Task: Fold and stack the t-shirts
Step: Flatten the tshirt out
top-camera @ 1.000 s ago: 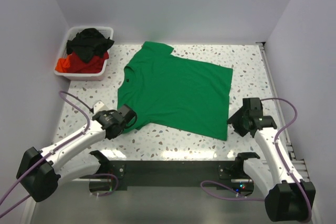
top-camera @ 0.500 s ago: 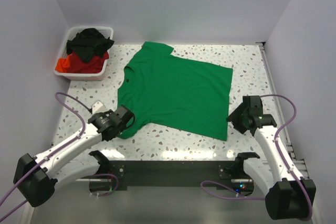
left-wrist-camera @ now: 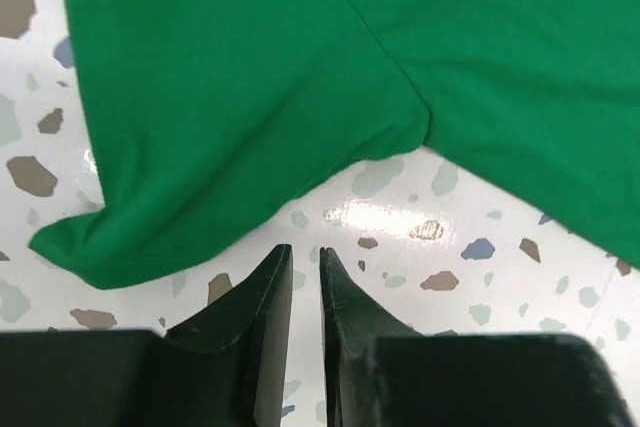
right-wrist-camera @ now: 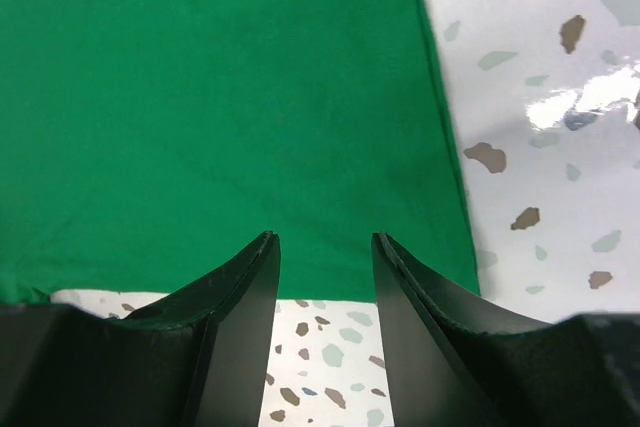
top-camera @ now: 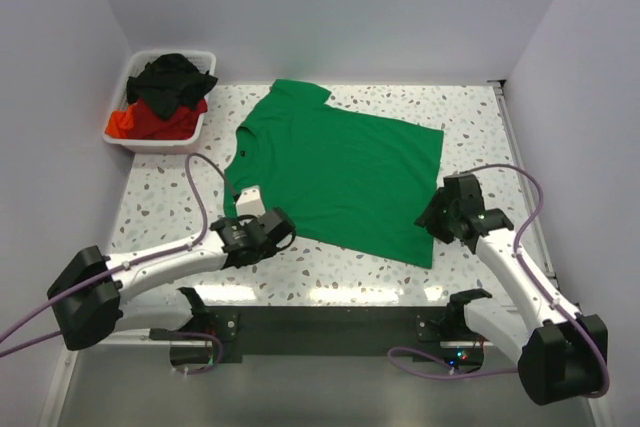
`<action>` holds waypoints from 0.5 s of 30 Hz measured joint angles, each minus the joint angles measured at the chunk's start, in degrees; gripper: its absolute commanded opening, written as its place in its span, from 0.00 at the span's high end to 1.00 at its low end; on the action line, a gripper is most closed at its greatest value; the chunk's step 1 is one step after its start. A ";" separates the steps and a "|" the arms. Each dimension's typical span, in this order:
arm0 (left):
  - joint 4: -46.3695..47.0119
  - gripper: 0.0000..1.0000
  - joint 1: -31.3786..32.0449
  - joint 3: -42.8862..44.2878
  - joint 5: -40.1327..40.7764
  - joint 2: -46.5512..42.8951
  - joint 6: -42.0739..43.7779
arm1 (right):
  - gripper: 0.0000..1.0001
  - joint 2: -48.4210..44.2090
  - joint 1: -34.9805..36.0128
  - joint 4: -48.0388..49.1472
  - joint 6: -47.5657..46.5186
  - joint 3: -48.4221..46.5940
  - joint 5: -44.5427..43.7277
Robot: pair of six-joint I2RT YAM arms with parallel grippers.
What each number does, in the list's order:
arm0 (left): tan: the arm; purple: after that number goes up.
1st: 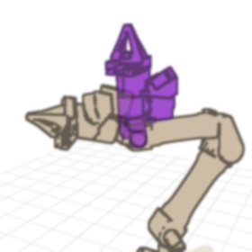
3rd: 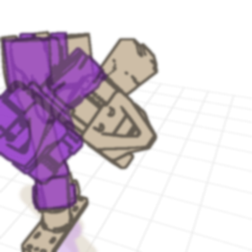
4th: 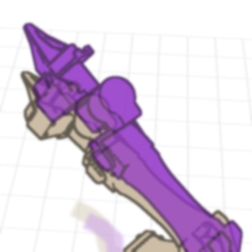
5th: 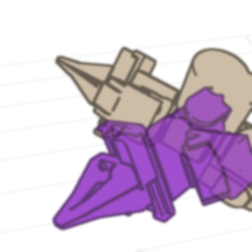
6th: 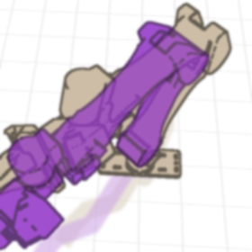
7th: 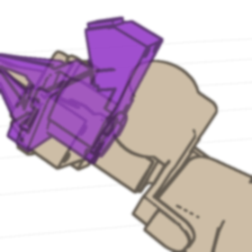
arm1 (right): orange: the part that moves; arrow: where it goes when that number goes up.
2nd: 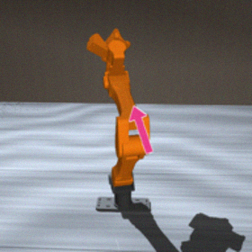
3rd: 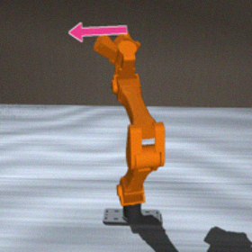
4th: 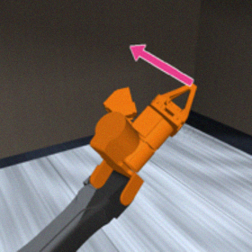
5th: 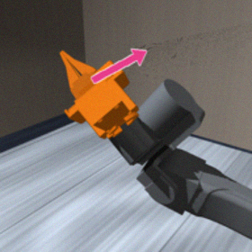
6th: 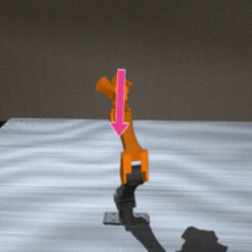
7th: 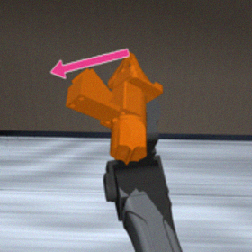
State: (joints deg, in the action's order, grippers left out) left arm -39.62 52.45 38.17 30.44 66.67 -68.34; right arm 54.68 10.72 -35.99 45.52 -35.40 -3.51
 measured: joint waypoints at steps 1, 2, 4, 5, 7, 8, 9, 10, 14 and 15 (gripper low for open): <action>0.52 0.79 0.87 0.00 0.02 1.18 0.11 | 0.54 0.55 0.68 0.48 0.00 -0.20 0.02; 1.09 0.79 1.46 0.00 0.09 2.32 0.26 | 0.54 1.07 1.20 1.07 -0.07 -0.31 0.02; 2.34 0.78 2.23 0.00 0.66 4.66 0.50 | 0.54 1.95 1.97 2.21 -0.17 -0.37 0.20; 2.69 0.78 2.40 0.00 0.92 5.49 0.52 | 0.54 2.19 2.12 2.62 -0.22 -0.37 0.24; 3.50 0.76 2.51 0.04 1.81 7.17 1.03 | 0.54 2.62 2.43 3.52 -0.44 -0.37 0.35; 3.82 0.76 2.58 0.11 2.32 7.89 1.55 | 0.54 2.71 2.47 3.89 -0.59 -0.37 0.48; 4.22 0.76 2.60 0.22 2.82 8.48 1.81 | 0.53 2.75 2.51 4.15 -0.70 -0.37 0.50; 4.57 0.75 2.62 0.37 3.21 8.90 2.08 | 0.53 2.73 2.51 4.33 -0.81 -0.37 0.52; 5.53 0.73 2.71 1.33 4.96 10.54 3.10 | 0.53 2.62 2.67 4.63 -1.11 -0.37 0.52; 5.75 0.73 2.71 1.49 5.40 10.93 3.28 | 0.54 2.58 2.69 4.70 -1.18 -0.37 0.52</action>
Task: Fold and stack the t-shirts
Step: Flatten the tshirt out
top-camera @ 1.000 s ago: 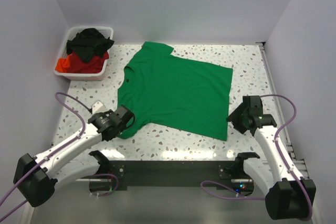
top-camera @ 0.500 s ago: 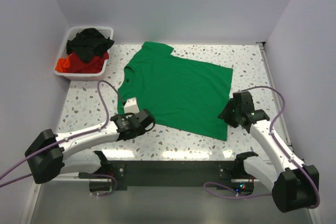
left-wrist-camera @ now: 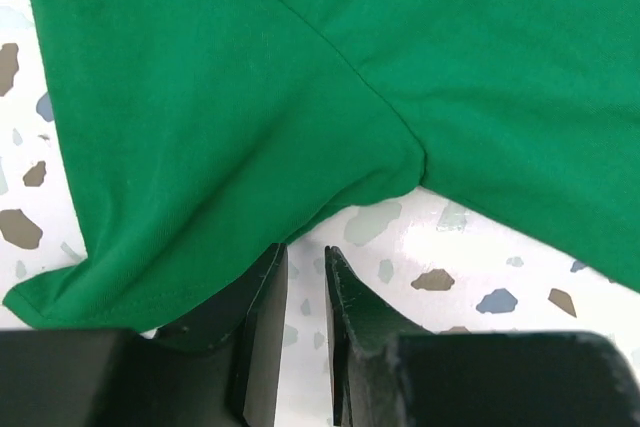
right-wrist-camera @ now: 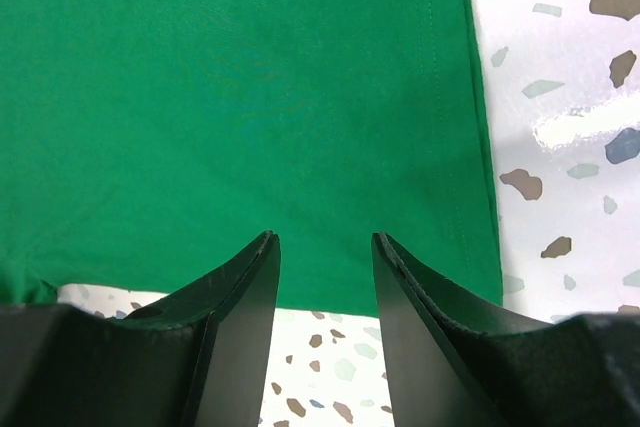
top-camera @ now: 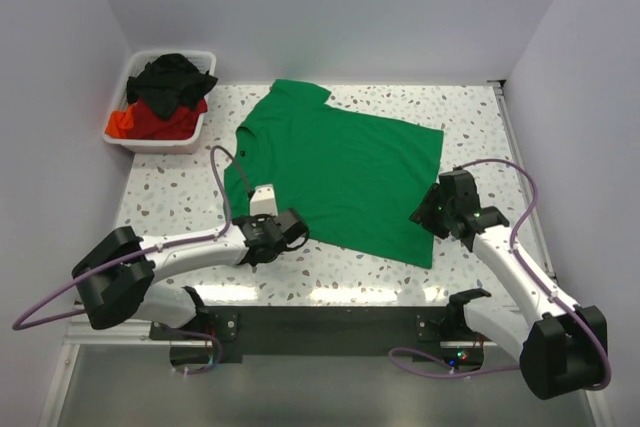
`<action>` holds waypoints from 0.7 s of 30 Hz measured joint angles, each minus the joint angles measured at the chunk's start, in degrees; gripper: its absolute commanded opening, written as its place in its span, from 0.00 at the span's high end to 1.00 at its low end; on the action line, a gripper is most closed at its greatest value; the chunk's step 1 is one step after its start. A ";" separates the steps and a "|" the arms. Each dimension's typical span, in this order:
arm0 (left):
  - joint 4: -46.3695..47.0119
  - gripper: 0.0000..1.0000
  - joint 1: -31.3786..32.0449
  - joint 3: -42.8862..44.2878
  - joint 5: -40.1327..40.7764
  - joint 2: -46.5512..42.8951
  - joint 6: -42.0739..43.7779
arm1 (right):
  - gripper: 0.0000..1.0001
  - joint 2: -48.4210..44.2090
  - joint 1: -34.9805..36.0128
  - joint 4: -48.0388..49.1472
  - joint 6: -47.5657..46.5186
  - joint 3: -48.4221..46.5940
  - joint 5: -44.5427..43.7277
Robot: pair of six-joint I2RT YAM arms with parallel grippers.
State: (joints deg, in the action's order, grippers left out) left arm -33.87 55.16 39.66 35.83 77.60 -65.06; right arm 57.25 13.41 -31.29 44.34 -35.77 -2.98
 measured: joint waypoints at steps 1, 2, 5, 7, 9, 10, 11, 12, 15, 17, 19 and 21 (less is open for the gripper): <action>0.13 0.73 0.00 0.13 0.46 0.33 0.20 | 0.54 -0.07 0.00 0.07 0.00 0.00 0.00; 0.31 0.73 0.00 0.17 0.76 0.59 0.26 | 0.54 -0.20 0.04 0.09 -0.02 0.00 0.00; 0.48 0.72 0.00 0.37 1.53 1.25 0.68 | 0.54 -0.63 0.04 0.09 -0.02 0.00 -0.02; 0.57 0.72 0.00 0.55 1.95 1.73 0.81 | 0.54 -0.85 0.04 0.07 0.00 0.00 -0.04; 0.59 0.72 0.00 0.59 1.97 2.01 0.83 | 0.54 -1.09 0.04 0.07 0.00 -0.02 -0.09; 0.61 0.72 -0.02 0.61 1.95 2.10 0.92 | 0.54 -1.18 0.04 0.07 0.00 -0.02 -0.09; 0.63 0.72 -0.04 0.61 1.95 2.12 1.14 | 0.54 -1.22 0.04 0.07 0.00 -0.02 -0.11; 0.76 0.72 -0.17 0.61 1.92 2.10 1.20 | 0.54 -1.25 0.04 0.07 0.00 -0.02 -0.13; 1.36 0.72 -0.63 0.61 1.88 2.10 1.22 | 0.54 -1.42 0.04 0.04 0.02 -0.02 -0.37; 1.57 0.72 -0.90 0.61 1.86 2.10 1.25 | 0.55 -1.44 0.04 0.04 0.02 -0.02 -0.48; 1.68 0.72 -1.29 0.61 1.75 2.10 1.27 | 0.55 -1.44 0.07 0.04 0.02 -0.02 -0.52; 1.70 0.72 -1.70 0.61 1.46 2.12 1.27 | 0.55 -1.44 0.07 0.02 0.04 -0.02 -0.52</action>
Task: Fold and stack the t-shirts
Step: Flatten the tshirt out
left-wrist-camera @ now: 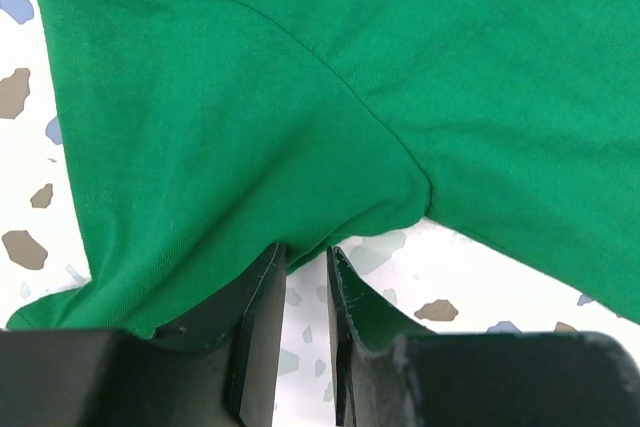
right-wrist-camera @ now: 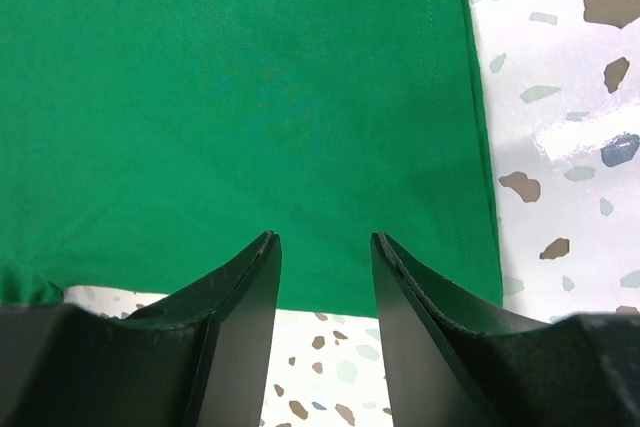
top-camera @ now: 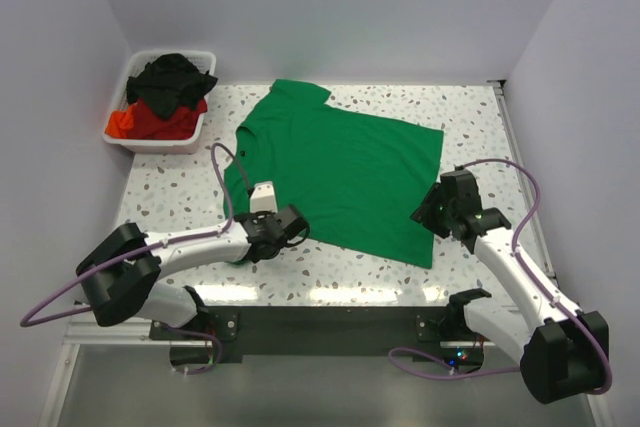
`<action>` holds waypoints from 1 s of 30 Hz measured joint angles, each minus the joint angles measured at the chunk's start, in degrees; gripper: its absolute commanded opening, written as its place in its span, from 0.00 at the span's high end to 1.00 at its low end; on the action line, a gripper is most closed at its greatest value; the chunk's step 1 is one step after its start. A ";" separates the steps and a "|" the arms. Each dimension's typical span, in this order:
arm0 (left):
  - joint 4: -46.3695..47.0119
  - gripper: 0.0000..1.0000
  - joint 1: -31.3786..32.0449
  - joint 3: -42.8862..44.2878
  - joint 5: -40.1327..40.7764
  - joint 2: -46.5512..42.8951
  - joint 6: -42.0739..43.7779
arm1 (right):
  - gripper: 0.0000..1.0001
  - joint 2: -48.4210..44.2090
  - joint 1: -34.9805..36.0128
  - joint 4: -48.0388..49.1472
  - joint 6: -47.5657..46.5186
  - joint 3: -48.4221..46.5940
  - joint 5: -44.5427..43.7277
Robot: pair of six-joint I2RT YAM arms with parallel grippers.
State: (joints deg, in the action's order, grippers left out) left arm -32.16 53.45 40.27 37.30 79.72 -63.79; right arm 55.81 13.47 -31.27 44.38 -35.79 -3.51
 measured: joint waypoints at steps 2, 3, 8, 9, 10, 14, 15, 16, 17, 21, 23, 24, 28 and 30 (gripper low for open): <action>0.00 0.73 -0.26 0.00 -0.33 0.00 -0.02 | 0.55 0.00 0.02 0.00 0.00 0.00 -0.02; 0.00 0.73 -0.42 0.00 -0.61 0.00 -0.02 | 0.55 0.00 0.02 0.00 0.02 0.00 -0.02; -0.07 0.73 -0.61 -0.02 -2.36 -0.33 0.00 | 0.55 -0.02 0.02 -0.09 0.15 0.00 -0.04; -0.04 0.74 -0.61 -0.02 -2.71 -0.70 0.00 | 0.55 -0.02 0.02 -0.11 0.20 0.00 -0.04; -0.07 0.74 -0.61 -0.02 -3.10 -1.20 0.04 | 0.55 -0.04 0.02 -0.13 0.20 0.00 -0.04; -0.04 0.74 -0.59 -0.02 -4.37 -3.08 0.46 | 0.55 -0.13 0.02 -0.17 0.42 0.00 -0.04; -0.04 0.74 -0.59 -0.02 -4.61 -3.23 0.48 | 0.55 -0.13 0.02 -0.20 0.44 0.00 -0.04; -0.02 0.74 -0.57 -0.02 -4.83 -3.21 0.52 | 0.55 -0.22 0.02 -0.26 0.48 0.00 -0.04; -0.02 0.74 -0.57 -0.02 -5.11 -3.08 0.59 | 0.55 -0.42 0.02 -0.37 0.55 0.00 -0.04; 0.39 0.74 -0.57 -0.02 -6.08 -1.01 0.63 | 0.55 -1.57 0.02 -0.55 0.59 0.00 -0.11; 0.59 0.74 -0.57 -0.02 -6.49 0.20 0.63 | 0.55 -1.95 0.02 -0.68 0.59 0.00 -0.24; 0.68 0.74 -0.57 -0.02 -6.51 0.66 0.61 | 0.55 -1.97 0.02 -0.72 0.59 0.00 -0.28; 0.66 0.74 -0.57 -0.02 -5.95 1.40 0.48 | 0.55 -1.97 0.02 -0.85 0.57 0.00 -0.35; 0.46 0.73 -0.57 -0.02 -5.18 1.40 0.37 | 0.56 -1.97 0.02 -0.87 0.59 0.00 -0.37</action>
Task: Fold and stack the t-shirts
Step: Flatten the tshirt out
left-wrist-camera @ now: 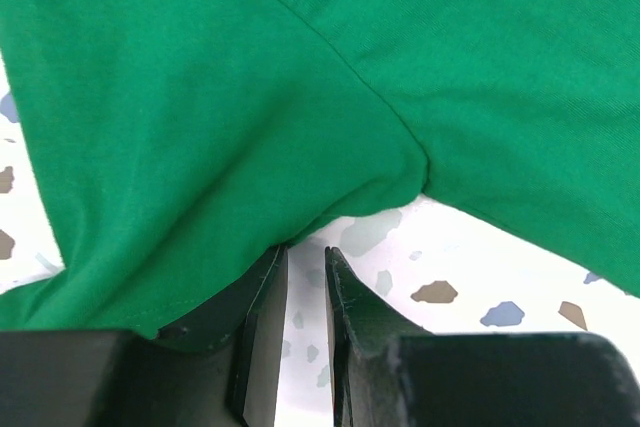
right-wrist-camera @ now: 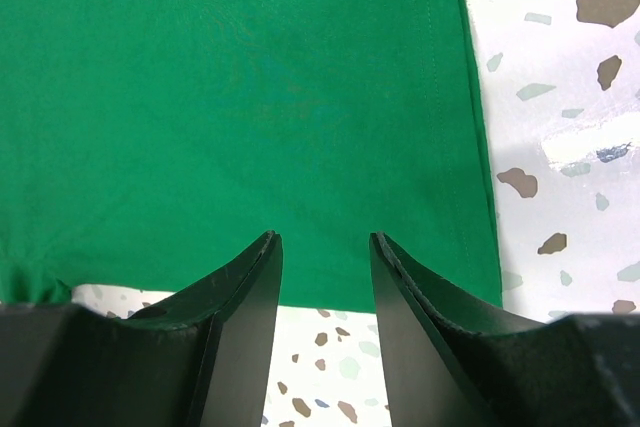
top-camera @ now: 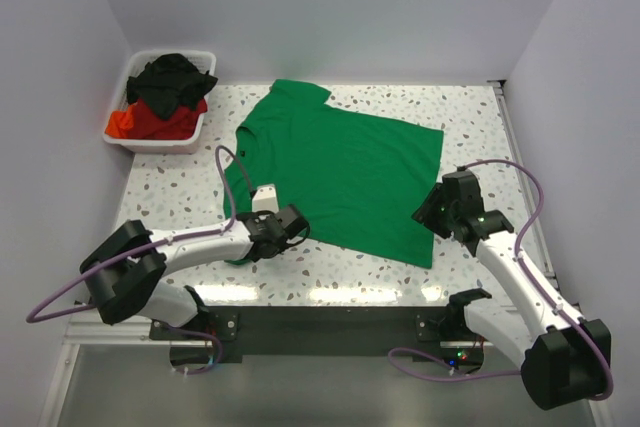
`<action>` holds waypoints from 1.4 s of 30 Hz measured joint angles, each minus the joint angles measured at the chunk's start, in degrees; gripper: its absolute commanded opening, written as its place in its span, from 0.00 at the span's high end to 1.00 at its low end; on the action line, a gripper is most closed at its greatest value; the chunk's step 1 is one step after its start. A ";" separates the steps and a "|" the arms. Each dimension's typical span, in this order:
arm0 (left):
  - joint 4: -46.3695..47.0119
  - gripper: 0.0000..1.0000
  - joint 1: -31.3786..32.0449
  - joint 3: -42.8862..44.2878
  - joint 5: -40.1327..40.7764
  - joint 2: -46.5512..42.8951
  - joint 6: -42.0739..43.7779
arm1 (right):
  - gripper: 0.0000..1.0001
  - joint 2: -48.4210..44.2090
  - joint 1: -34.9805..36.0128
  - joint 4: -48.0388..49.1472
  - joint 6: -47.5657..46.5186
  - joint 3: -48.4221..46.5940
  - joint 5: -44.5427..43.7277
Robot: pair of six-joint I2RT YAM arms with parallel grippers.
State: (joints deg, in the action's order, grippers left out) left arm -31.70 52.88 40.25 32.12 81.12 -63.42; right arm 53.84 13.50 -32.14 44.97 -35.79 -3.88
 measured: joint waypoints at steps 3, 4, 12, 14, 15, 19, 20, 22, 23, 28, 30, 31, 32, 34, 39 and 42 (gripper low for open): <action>-0.68 0.73 0.00 0.00 1.36 0.22 0.00 | 0.56 0.07 0.00 0.02 0.00 0.00 0.00; -0.79 0.73 -0.02 0.00 1.68 0.42 0.00 | 0.56 0.09 0.00 0.02 -0.02 0.00 0.00; -1.25 0.73 -0.02 0.00 3.34 1.53 0.00 | 0.57 0.15 0.00 0.04 0.00 0.00 0.00; -1.64 0.73 -0.02 0.00 3.76 1.53 0.00 | 0.57 0.22 0.00 0.04 0.00 0.00 0.00; -1.86 0.73 -0.02 0.00 4.00 1.53 0.00 | 0.57 0.33 0.00 0.07 0.00 0.00 0.02; -2.38 0.73 -0.02 0.00 4.57 1.53 0.00 | 0.57 0.92 0.00 0.09 0.00 0.00 0.04; -2.45 0.73 -0.02 0.02 4.70 1.53 0.00 | 0.57 0.98 0.00 0.07 0.00 0.00 0.07; -2.54 0.73 -0.02 0.02 4.87 1.53 0.00 | 0.57 1.01 0.00 0.13 0.00 0.00 0.07; -2.60 0.73 -0.02 0.04 5.03 1.53 0.02 | 0.57 1.01 0.00 0.11 0.00 0.00 0.07; -2.69 0.73 -0.02 0.04 5.77 1.53 0.07 | 0.57 1.01 0.00 0.11 0.00 0.00 0.07; -2.67 0.73 -0.02 0.04 5.90 1.53 0.09 | 0.57 1.03 0.00 0.11 -0.02 0.00 0.07; -2.67 0.73 -0.02 0.04 5.97 1.57 0.09 | 0.57 1.03 0.00 0.11 -0.02 0.00 0.07; -2.62 0.73 -0.02 0.04 6.05 1.64 0.11 | 0.57 1.03 0.00 0.11 -0.02 0.00 0.07; -2.51 0.73 -0.02 0.09 6.12 1.84 0.24 | 0.57 1.03 0.00 0.11 -0.02 0.00 0.09; -2.23 0.71 -0.02 0.35 6.62 2.32 0.70 | 0.58 1.44 0.00 0.13 -0.02 0.00 0.11; -1.75 0.70 -0.02 0.48 7.02 3.37 1.22 | 0.58 1.66 0.00 0.28 -0.04 0.00 0.11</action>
State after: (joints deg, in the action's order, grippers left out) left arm -33.45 52.86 40.73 39.13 84.49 -62.19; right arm 55.51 13.50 -31.86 44.93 -35.79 -3.77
